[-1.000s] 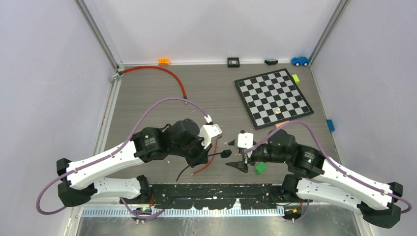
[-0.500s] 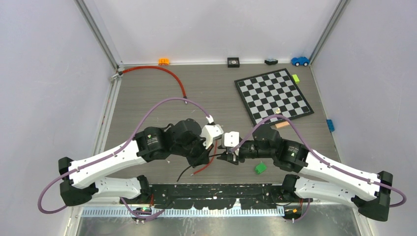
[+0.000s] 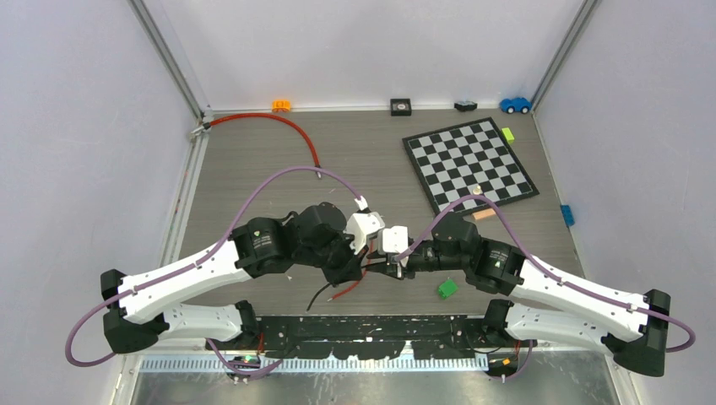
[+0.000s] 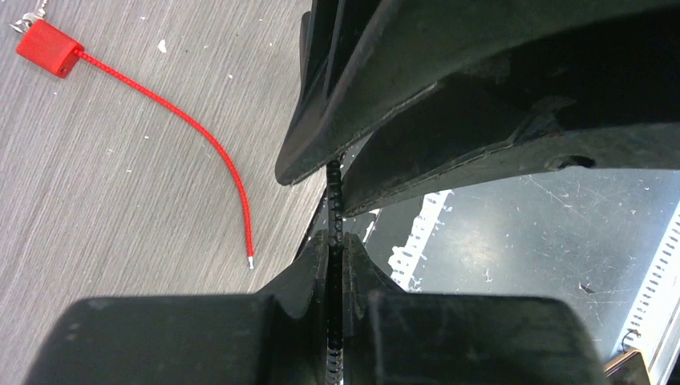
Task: Lock with the key
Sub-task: Pick up the lock from the center of the board.
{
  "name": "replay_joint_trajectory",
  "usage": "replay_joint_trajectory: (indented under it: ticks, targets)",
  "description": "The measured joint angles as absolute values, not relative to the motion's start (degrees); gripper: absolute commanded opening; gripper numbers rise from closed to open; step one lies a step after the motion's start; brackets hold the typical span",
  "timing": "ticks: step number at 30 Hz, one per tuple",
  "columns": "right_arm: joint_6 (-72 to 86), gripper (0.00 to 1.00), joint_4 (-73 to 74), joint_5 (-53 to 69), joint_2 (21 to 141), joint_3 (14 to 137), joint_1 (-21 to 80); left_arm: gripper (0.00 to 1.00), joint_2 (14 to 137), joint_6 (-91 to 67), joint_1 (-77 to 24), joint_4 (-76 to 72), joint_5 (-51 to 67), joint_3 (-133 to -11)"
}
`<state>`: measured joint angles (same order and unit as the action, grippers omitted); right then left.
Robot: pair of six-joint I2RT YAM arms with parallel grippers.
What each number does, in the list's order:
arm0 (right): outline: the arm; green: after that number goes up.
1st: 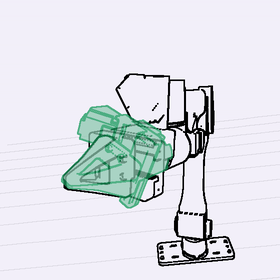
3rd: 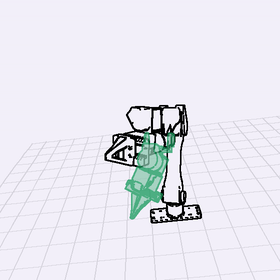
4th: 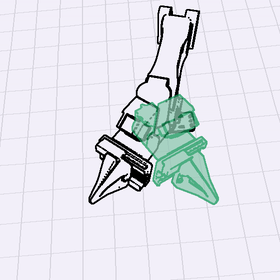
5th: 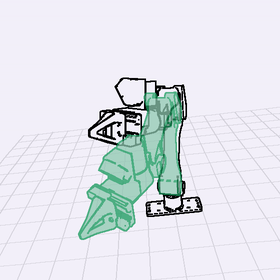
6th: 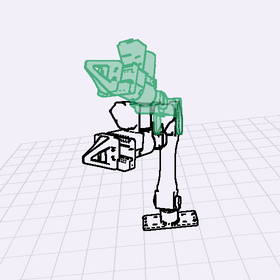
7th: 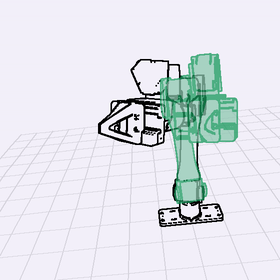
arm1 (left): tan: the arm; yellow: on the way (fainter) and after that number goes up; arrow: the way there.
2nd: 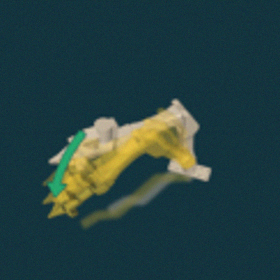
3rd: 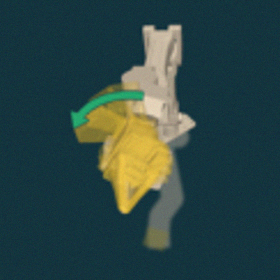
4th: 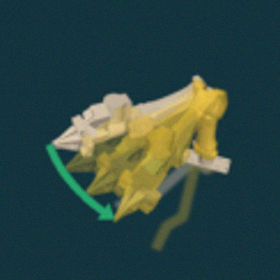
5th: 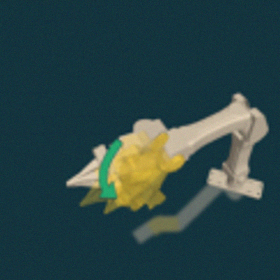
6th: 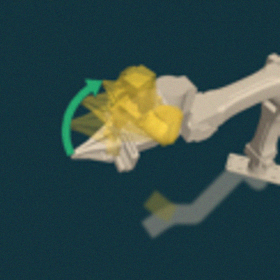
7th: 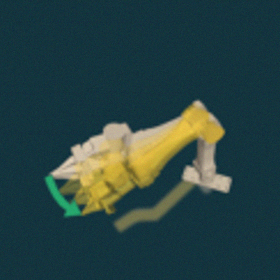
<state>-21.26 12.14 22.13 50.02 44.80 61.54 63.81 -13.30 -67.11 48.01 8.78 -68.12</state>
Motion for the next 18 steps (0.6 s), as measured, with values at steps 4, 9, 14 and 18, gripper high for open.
replay_joint_trajectory:
  ticks: [4,9,14,18]
  targets:
    - [-21.4,0.33,12.1,22.2,50.3,44.8,62.0,0.00,63.8,-13.5,-67.1,46.8,8.8,-68.1]
    - [-22.3,0.20,12.0,22.1,50.3,44.8,62.3,0.00,63.8,-14.7,-67.1,45.1,9.0,-68.1]
    - [-22.7,0.01,12.3,22.2,50.2,44.8,62.5,0.13,63.7,-15.2,-66.9,44.7,8.9,-68.1]
    - [-22.8,0.01,12.5,21.8,49.7,44.7,62.6,0.47,63.7,-16.1,-66.9,43.6,9.1,-68.1]
